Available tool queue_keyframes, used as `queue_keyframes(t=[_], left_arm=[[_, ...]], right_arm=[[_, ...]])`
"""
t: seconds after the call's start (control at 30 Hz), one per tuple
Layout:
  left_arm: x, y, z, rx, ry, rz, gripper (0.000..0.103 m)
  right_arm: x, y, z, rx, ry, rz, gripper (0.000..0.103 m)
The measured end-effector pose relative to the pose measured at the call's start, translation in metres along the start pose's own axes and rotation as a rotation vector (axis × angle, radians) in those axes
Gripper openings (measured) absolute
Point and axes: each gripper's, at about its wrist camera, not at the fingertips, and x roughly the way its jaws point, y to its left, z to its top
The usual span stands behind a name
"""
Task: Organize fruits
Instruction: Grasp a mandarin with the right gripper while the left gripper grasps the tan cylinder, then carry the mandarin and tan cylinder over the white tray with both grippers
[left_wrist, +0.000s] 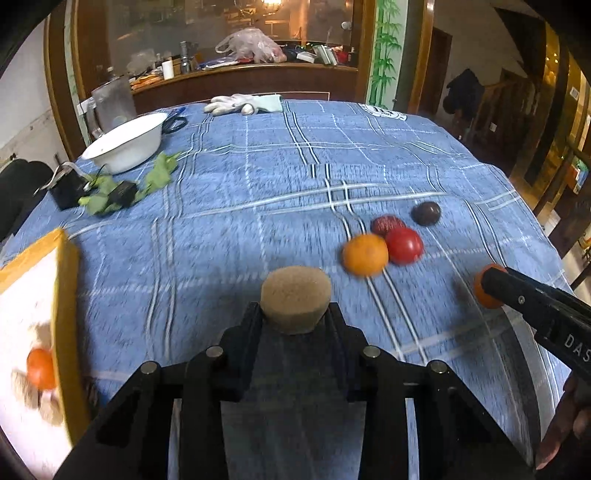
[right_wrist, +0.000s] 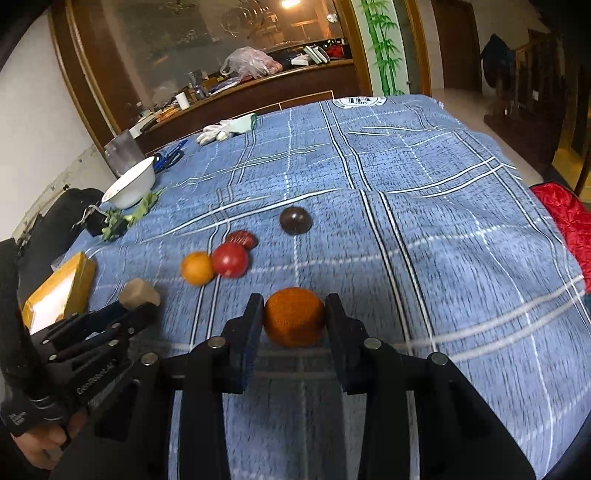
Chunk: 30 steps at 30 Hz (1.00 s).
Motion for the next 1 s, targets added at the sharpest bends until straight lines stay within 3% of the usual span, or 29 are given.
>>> queue_keyframes(t=[0.47, 1.0], left_arm=[[-0.059, 0.012, -0.04, 0.001, -0.066, -0.001, 0.035], [-0.086, 0.028, -0.044, -0.037, -0.112, 0.021, 0.035]], right_arm=[[-0.032, 0.039, -0.046, -0.099, -0.002, -0.028, 0.036], [-0.053, 0.062, -0.051, -0.152, -0.035, -0.035, 0.036]])
